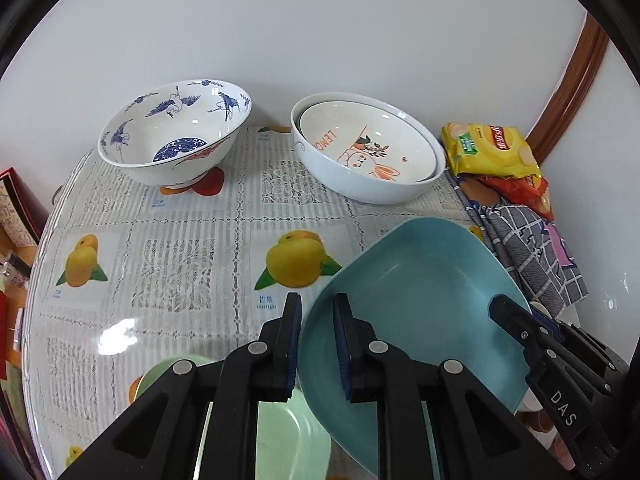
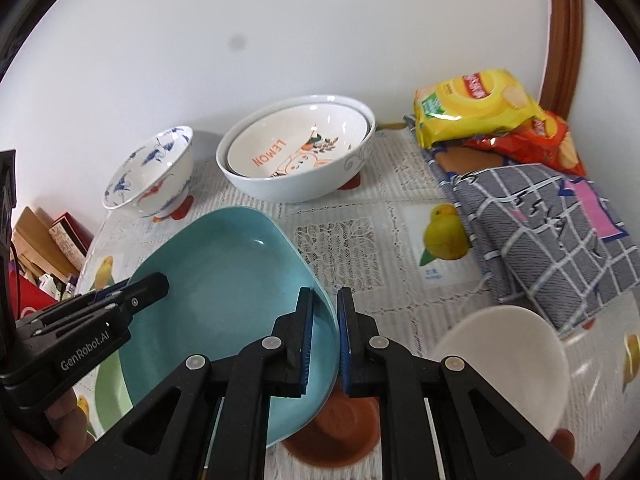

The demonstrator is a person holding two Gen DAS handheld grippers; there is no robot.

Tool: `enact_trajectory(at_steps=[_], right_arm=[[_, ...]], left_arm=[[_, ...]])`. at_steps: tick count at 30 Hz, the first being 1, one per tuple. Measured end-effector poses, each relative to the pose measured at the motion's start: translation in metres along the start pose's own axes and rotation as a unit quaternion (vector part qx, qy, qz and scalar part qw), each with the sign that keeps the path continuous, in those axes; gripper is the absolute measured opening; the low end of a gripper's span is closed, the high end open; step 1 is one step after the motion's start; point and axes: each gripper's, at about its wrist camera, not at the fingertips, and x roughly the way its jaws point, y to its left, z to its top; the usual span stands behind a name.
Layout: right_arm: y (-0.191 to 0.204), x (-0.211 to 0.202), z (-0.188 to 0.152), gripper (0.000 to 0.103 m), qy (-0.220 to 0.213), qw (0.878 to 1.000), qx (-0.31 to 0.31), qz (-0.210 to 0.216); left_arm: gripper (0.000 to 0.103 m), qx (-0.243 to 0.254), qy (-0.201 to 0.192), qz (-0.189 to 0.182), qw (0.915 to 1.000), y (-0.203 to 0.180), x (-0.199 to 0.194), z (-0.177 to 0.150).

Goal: Organize plates and bowls
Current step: 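Lift the blue plate with both grippers and carry it toward the green plate stack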

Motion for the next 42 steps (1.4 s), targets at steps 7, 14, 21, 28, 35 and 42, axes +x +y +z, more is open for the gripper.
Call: enact_trajectory(at_steps=[7, 14, 21, 28, 35, 42], right_arm=[[0.006, -0.036, -0.023, 0.012, -0.011, 1.000, 0.001, 0.008], [0.011, -0.065, -0.044, 0.012, -0.017, 0.999, 0.016, 0.030], [0.019, -0.090, -0.058, 0.012, -0.029, 0.999, 0.011, 0.031], [0.031, -0.108, -0.067, 0.012, -0.041, 0.999, 0.005, 0.035], [0.043, -0.114, -0.074, 0.012, -0.044, 0.998, 0.000, 0.044], [0.049, -0.116, -0.078, 0.012, -0.045, 0.998, -0.004, 0.052]], left_arm=[[0.016, 0.001, -0.008, 0.000, 1.0000, 0.002, -0.034, -0.021], [0.016, 0.008, -0.020, 0.011, 0.9997, 0.004, -0.068, -0.042], [0.016, 0.005, -0.030, 0.009, 0.9995, 0.007, -0.093, -0.056], [0.016, 0.001, -0.040, 0.010, 0.9992, 0.016, -0.114, -0.067], [0.016, -0.007, -0.045, 0.016, 0.9989, 0.026, -0.126, -0.074], [0.016, -0.010, -0.047, 0.022, 0.9986, 0.032, -0.131, -0.079]])
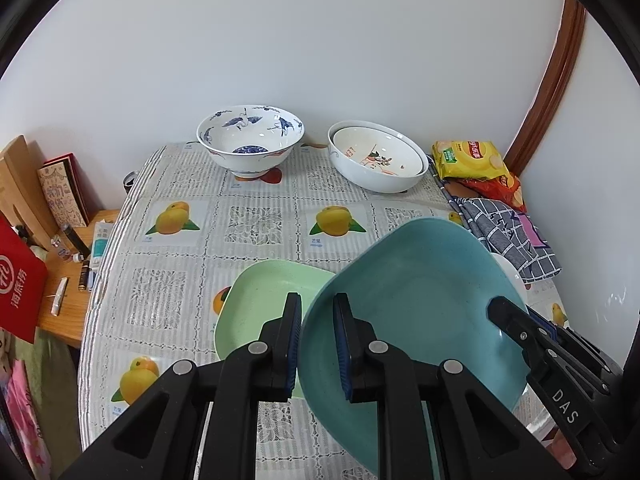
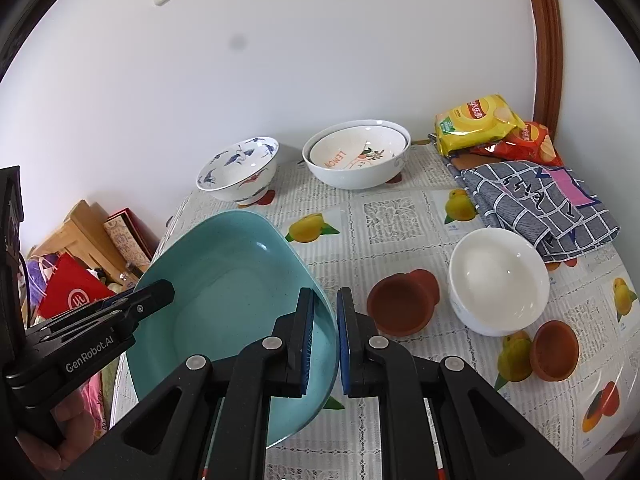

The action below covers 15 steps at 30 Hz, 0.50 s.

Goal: Organize plates and bowls
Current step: 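Lift the blue plate with both grippers and carry it toward the green plate stack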

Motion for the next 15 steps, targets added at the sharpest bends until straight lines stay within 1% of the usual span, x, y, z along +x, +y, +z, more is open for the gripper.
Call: enact_trajectory(at_steps=[15], right_arm=[[0.0049, 0.0061, -0.0018, 0.012, 0.002, 1.000, -0.003, 0.004]], left_arm=[[0.016, -0.006, 0.003, 0.003, 1.0000, 0.0091, 0.0019, -0.0019]])
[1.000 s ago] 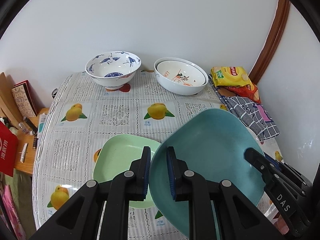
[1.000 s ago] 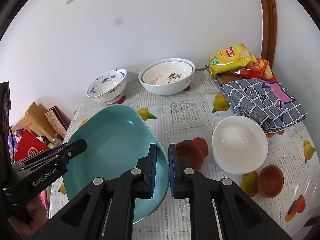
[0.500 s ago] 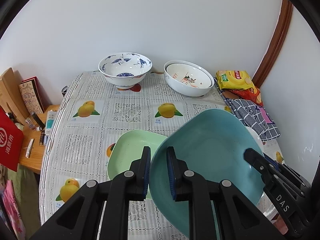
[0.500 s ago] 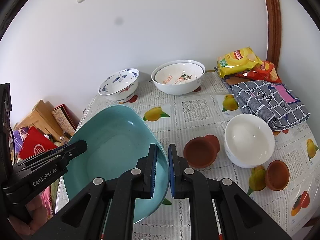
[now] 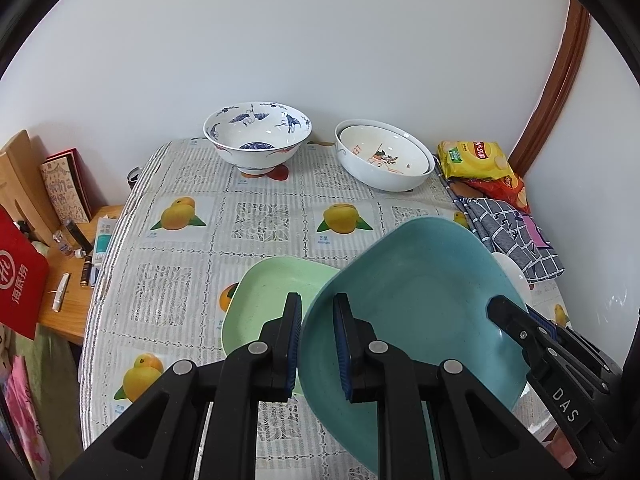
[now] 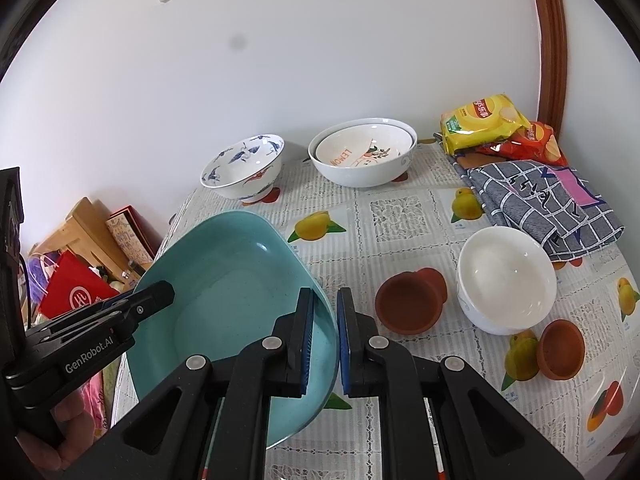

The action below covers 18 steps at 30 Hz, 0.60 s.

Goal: Organize plates and bowls
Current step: 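Lift the blue plate with both grippers and carry it toward the green plate stack, then lower the blue plate onto the green plate with both grippers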

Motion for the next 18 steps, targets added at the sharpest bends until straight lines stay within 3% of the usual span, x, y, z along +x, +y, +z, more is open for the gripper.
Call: enact_trajectory(at_steps=[18], right_arm=[[0.015, 0.022, 0.003, 0.012, 0.010, 1.000, -0.019, 0.004]], left_arm=[[0.016, -0.022, 0.007, 0.006, 0.9997, 0.023, 0.013, 0.002]])
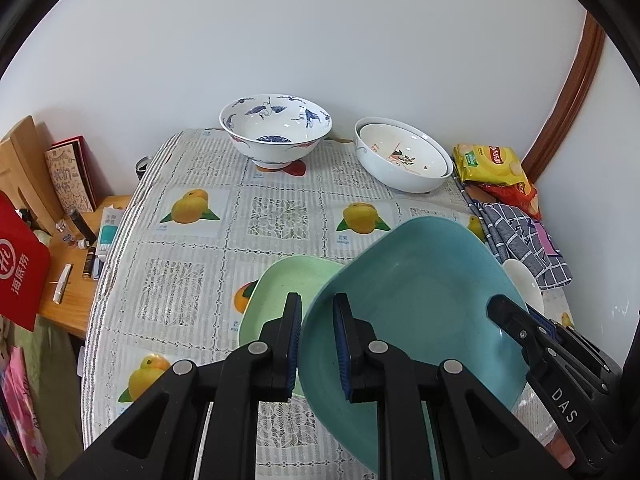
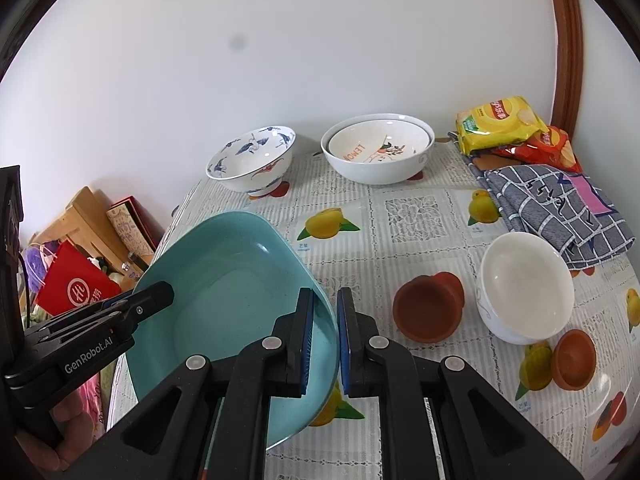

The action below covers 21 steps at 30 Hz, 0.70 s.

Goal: Organize plates and bowls
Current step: 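Lower the blue plate onto the green plate with both grippers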

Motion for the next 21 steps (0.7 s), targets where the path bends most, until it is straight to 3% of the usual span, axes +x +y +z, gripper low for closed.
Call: enact_trajectory(at_steps=[21], right_arm=[[0.030, 0.061, -0.017, 0.012, 0.057, 0.998, -0.028, 0.010]], left_arm=[[0.016, -0.040, 0.047, 0.023, 0.9978, 0.049, 0.046, -0.018]])
